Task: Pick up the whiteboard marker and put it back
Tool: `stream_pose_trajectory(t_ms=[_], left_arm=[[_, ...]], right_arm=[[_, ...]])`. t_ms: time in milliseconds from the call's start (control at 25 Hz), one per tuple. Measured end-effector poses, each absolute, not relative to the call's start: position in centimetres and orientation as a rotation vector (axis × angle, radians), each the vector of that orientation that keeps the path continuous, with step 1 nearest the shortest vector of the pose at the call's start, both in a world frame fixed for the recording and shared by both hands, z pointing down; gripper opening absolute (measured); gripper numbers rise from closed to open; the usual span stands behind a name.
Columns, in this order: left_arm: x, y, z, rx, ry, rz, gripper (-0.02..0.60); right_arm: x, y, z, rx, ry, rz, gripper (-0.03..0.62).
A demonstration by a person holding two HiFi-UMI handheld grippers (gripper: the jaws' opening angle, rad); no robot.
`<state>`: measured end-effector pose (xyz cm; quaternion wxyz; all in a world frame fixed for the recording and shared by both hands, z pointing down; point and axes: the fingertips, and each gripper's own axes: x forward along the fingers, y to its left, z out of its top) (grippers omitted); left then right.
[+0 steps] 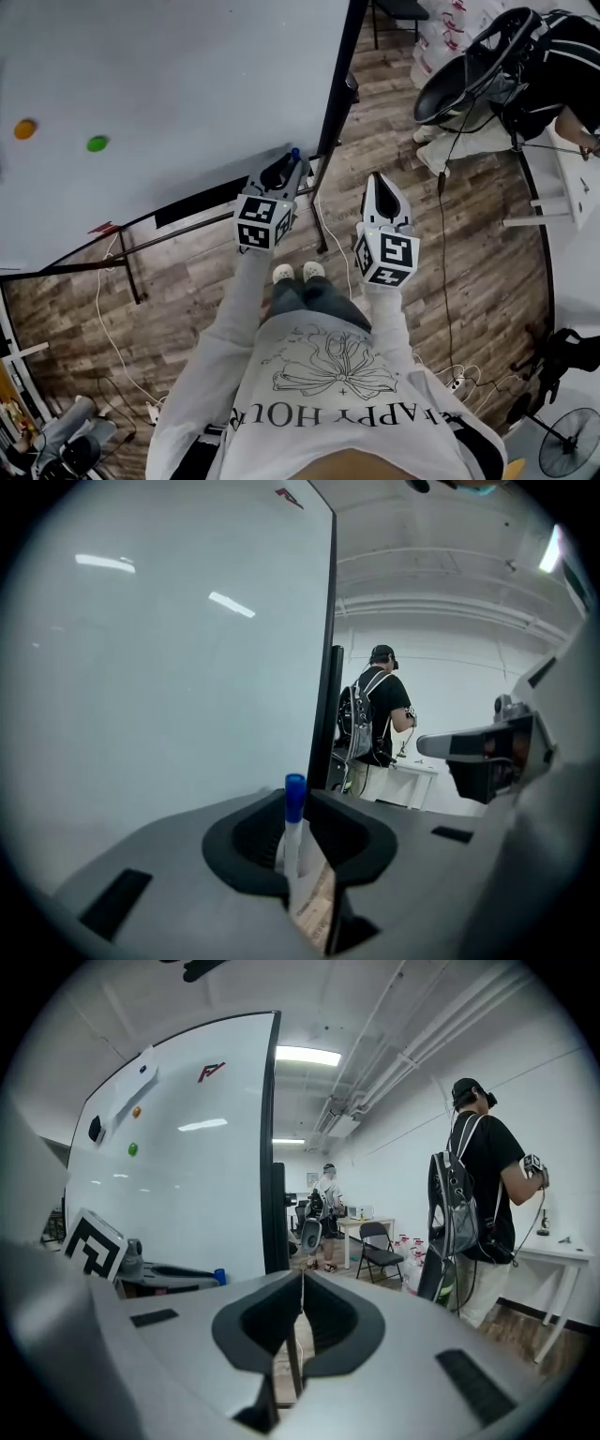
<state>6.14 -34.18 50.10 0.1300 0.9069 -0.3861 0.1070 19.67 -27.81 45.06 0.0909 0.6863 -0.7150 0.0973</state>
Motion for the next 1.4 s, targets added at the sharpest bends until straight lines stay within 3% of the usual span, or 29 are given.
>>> stream_pose_trajectory(t_ms=[600,1400], left_arm=[[3.3,-33.7,45.9,2.634,-1.296,0.2,0.058],[-6.5,-31.0,37.7,2.493,-1.714,0.016,0.009]], right_arm=[[17.1,-29.1,43.9,1.98,-2.218,0.25,0.005],[11.5,-31.0,38.8,1.879,-2.402,0.093,0.005]])
